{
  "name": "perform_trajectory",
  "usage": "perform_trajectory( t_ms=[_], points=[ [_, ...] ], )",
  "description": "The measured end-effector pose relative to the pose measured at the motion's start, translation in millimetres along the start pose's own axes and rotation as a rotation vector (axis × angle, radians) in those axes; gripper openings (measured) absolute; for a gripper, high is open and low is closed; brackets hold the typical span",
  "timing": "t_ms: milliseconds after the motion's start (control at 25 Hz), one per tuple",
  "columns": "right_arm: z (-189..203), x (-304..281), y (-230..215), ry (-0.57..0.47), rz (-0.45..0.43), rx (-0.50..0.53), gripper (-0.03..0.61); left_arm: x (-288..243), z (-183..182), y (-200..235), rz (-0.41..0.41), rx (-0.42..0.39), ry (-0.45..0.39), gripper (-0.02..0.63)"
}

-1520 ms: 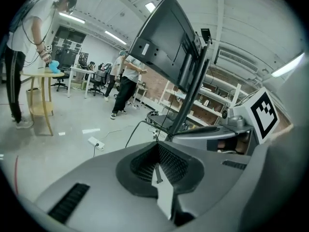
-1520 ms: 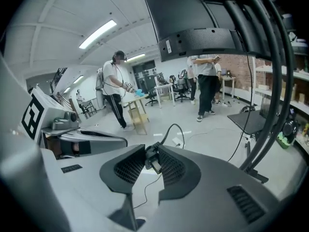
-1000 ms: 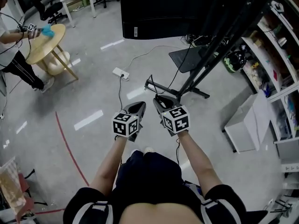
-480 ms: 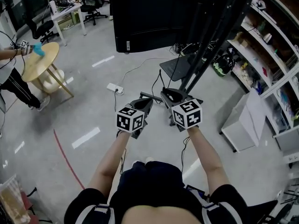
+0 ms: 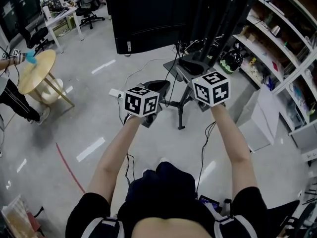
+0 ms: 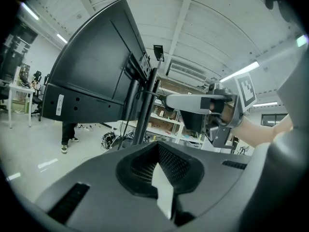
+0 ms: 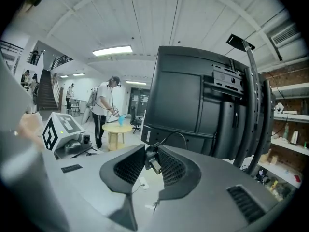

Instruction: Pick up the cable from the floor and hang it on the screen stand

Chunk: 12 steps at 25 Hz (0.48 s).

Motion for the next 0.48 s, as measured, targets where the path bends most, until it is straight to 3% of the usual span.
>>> perform_trajectory(
  t_ms=[480],
  points=[
    [-46,-31,-48,-0.010,-0.043,0.043,0.103,-57,-68,34,0.005,-0.072,-0.044,0.003]
  ],
)
Point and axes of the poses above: the fingertips, and each gripper's own axes: x backward along the fingers, y to its left, z out of its underside, the point moved 1 cm from there along x, backward along the fingers, and after that the axes turned 10 degrees about -x, right-handed, at the moved point
